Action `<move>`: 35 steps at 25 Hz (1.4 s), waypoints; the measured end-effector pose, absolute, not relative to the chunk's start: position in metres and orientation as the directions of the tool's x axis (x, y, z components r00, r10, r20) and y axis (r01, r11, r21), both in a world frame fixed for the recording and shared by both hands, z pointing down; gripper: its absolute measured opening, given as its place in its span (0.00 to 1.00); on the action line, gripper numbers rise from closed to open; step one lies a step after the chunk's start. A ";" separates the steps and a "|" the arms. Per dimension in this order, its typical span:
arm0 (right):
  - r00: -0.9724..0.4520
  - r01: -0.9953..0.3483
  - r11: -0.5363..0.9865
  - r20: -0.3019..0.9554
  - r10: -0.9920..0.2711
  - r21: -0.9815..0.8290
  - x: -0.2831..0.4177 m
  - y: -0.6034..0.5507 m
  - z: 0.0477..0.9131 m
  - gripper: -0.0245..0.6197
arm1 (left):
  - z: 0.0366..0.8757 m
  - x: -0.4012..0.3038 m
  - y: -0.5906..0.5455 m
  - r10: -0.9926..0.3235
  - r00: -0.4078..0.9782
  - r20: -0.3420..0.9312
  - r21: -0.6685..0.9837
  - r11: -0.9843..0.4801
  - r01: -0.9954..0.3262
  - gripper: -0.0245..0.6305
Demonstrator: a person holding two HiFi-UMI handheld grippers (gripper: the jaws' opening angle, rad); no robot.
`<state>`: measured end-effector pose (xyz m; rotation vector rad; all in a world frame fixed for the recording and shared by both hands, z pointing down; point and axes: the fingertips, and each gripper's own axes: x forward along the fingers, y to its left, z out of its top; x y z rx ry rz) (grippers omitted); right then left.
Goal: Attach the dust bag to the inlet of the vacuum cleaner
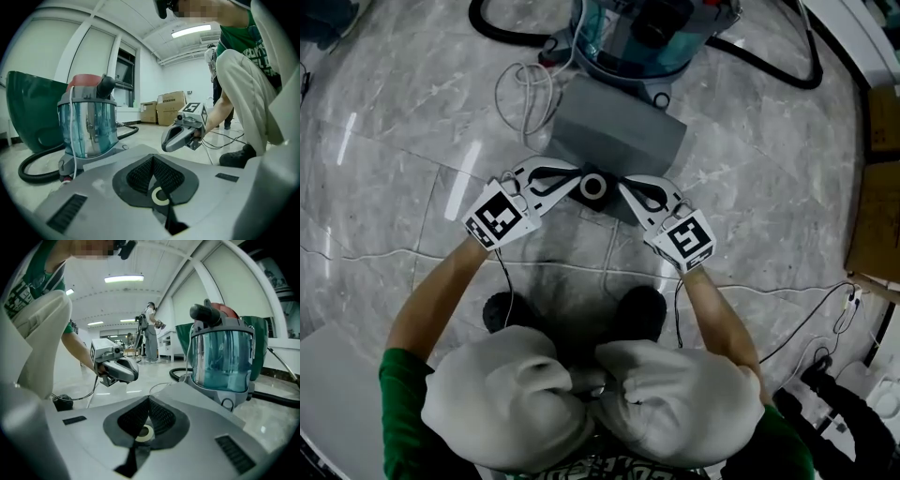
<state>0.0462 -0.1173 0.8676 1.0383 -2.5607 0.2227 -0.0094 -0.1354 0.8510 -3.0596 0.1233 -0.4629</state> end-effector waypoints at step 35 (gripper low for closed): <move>-0.486 -0.428 0.829 0.682 -0.546 0.359 0.005 -0.070 1.003 0.20 | 0.985 -0.025 -0.100 -0.001 0.839 0.543 -0.162 -0.981 0.104 0.05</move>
